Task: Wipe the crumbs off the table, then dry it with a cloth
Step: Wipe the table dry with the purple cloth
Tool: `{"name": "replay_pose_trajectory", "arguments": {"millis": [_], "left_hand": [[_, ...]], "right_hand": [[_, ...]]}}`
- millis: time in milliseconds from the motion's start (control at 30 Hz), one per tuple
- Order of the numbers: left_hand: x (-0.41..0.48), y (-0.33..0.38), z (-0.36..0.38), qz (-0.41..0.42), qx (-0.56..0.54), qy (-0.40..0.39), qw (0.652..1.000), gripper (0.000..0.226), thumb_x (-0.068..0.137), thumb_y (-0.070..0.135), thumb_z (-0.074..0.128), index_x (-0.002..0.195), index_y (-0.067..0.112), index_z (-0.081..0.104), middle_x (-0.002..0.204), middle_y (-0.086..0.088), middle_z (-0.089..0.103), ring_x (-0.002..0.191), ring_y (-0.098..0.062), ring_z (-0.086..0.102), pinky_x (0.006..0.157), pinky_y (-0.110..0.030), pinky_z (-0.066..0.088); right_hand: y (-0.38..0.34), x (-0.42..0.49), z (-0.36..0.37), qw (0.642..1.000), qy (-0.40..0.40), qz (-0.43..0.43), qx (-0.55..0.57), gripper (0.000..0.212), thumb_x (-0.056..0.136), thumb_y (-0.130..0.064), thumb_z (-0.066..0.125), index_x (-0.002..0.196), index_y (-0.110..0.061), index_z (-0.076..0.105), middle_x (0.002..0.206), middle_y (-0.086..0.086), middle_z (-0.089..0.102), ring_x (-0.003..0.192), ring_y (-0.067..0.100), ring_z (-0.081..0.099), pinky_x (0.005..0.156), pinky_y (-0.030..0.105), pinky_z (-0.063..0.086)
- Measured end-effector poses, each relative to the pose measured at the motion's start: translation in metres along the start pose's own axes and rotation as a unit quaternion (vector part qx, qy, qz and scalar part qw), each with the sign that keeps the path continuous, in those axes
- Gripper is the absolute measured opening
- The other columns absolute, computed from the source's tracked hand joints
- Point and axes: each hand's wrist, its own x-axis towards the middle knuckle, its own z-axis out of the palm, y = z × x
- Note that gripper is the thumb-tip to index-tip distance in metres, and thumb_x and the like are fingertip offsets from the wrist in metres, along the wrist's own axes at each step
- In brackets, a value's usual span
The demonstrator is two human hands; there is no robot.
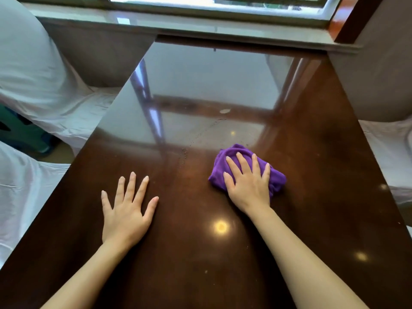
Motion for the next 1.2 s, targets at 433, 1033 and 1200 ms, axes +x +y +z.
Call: {"name": "replay_pose_trajectory", "arguments": {"millis": [433, 1033, 1200], "left_hand": [[-0.002, 0.003, -0.007, -0.002, 0.005, -0.01, 1.0, 0.068, 0.08, 0.066, 0.002, 0.142, 0.038, -0.004, 0.155, 0.005, -0.003, 0.142, -0.014, -0.01, 0.113, -0.052, -0.004], [-0.002, 0.002, -0.006, 0.009, -0.012, -0.001, 1.0, 0.071, 0.079, 0.069, -0.004, 0.142, 0.036, 0.005, 0.153, 0.007, 0.002, 0.142, -0.015, -0.002, 0.113, -0.055, 0.003], [-0.002, 0.004, -0.009, 0.003, -0.022, -0.001, 1.0, 0.069, 0.078, 0.068, 0.002, 0.14, 0.038, 0.0, 0.154, 0.006, 0.0, 0.142, -0.013, -0.007, 0.113, -0.054, 0.0]], "right_hand": [[0.0, -0.016, 0.0, 0.977, -0.01, -0.215, 0.009, 0.055, 0.087, -0.06, 0.03, 0.138, -0.04, 0.033, 0.15, -0.008, 0.034, 0.142, 0.024, 0.02, 0.114, 0.05, 0.005], [-0.041, 0.165, 0.009, 0.998, -0.004, -0.055, 0.015, 0.054, 0.093, -0.055, 0.021, 0.143, -0.034, 0.025, 0.156, -0.005, 0.019, 0.142, 0.035, 0.006, 0.111, 0.06, 0.001], [-0.104, 0.134, 0.019, 0.981, -0.04, -0.187, 0.03, 0.051, 0.094, -0.053, 0.023, 0.141, -0.036, 0.027, 0.156, -0.007, 0.02, 0.143, 0.032, 0.006, 0.112, 0.058, -0.002]]}}
